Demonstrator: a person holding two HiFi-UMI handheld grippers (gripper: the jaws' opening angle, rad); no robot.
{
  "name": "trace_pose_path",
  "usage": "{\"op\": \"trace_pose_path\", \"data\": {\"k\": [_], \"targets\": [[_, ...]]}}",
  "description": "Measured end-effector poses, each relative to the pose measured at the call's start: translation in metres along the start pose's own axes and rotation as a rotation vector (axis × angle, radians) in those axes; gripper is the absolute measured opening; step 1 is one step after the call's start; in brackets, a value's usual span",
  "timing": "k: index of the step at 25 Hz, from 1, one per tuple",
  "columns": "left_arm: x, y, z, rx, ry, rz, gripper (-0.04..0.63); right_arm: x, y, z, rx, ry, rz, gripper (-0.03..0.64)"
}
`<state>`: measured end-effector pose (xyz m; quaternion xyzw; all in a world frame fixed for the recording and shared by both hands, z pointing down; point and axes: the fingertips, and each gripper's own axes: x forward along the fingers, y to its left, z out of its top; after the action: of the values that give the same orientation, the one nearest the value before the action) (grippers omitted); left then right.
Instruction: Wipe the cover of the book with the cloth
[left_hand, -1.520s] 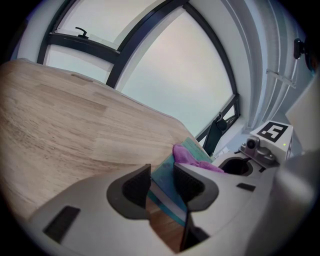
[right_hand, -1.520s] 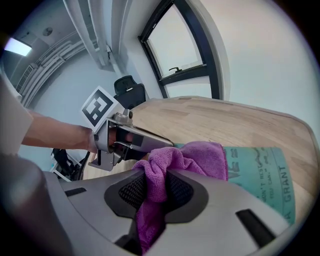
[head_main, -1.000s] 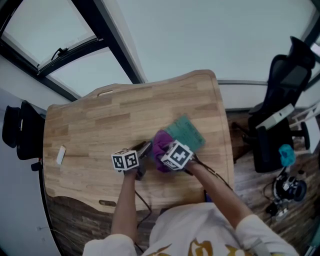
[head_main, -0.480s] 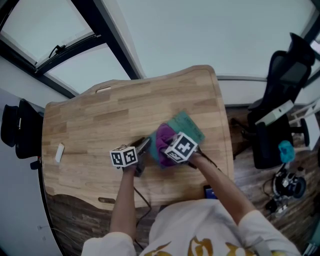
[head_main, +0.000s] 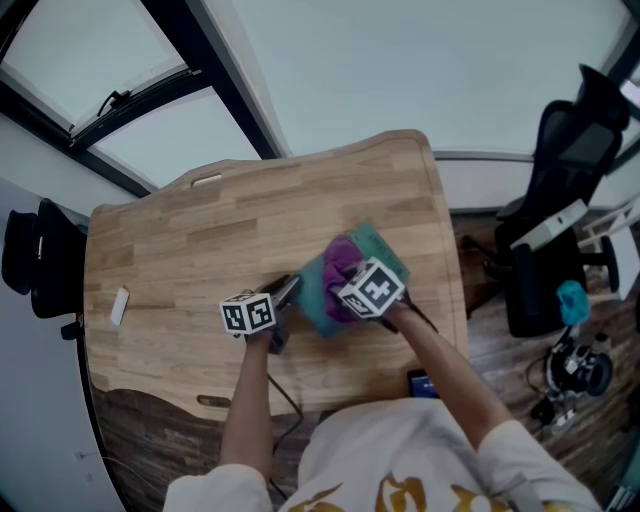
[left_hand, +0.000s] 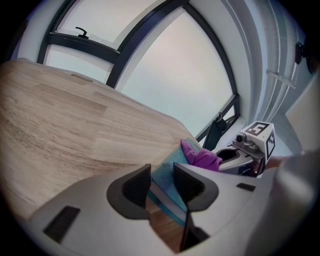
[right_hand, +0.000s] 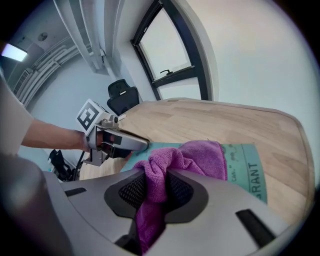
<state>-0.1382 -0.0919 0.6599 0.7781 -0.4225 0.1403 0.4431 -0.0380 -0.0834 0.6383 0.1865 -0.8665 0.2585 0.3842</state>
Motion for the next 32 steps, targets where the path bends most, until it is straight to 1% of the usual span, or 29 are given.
{"op": "trace_pose_path", "data": {"k": [2, 4, 6, 9, 11, 14, 17, 19, 21, 23, 27, 30, 32], "targets": [[0.000, 0.000, 0.000, 0.001, -0.001, 0.000, 0.144, -0.004, -0.012, 0.000, 0.017, -0.024, -0.056, 0.077], [0.001, -0.001, 0.001, 0.002, -0.001, 0.001, 0.144, -0.007, -0.019, 0.000, 0.029, -0.040, -0.092, 0.077], [0.000, 0.000, 0.000, 0.002, 0.000, 0.003, 0.144, -0.008, -0.017, 0.000, 0.027, -0.053, -0.107, 0.077], [0.001, 0.001, -0.001, 0.005, -0.006, 0.005, 0.144, -0.014, -0.001, 0.009, 0.015, -0.121, -0.089, 0.077], [0.001, 0.001, 0.000, 0.024, -0.021, 0.012, 0.144, -0.021, 0.000, 0.004, 0.011, -0.150, -0.132, 0.077], [-0.001, 0.001, 0.001, 0.037, -0.068, 0.048, 0.144, -0.035, -0.005, -0.009, 0.012, -0.173, -0.237, 0.077], [-0.016, 0.001, 0.012, 0.048, -0.170, 0.117, 0.144, -0.053, -0.005, -0.010, 0.008, -0.221, -0.332, 0.077], [-0.031, -0.004, 0.025, 0.081, -0.239, 0.159, 0.144, -0.066, -0.003, -0.005, 0.019, -0.263, -0.375, 0.077], [-0.046, -0.012, 0.036, 0.122, -0.286, 0.186, 0.144, -0.078, 0.001, 0.001, 0.035, -0.310, -0.412, 0.077], [-0.060, -0.025, 0.044, 0.161, -0.314, 0.183, 0.144, -0.088, 0.007, 0.007, 0.046, -0.361, -0.440, 0.077], [-0.084, -0.062, 0.054, 0.256, -0.356, 0.146, 0.143, -0.107, 0.023, 0.016, 0.042, -0.430, -0.486, 0.077], [-0.104, -0.082, 0.057, 0.327, -0.387, 0.156, 0.075, -0.120, 0.036, 0.020, 0.058, -0.476, -0.508, 0.077], [-0.115, -0.091, 0.058, 0.363, -0.402, 0.169, 0.004, -0.128, 0.045, 0.022, 0.064, -0.498, -0.520, 0.077]]}}
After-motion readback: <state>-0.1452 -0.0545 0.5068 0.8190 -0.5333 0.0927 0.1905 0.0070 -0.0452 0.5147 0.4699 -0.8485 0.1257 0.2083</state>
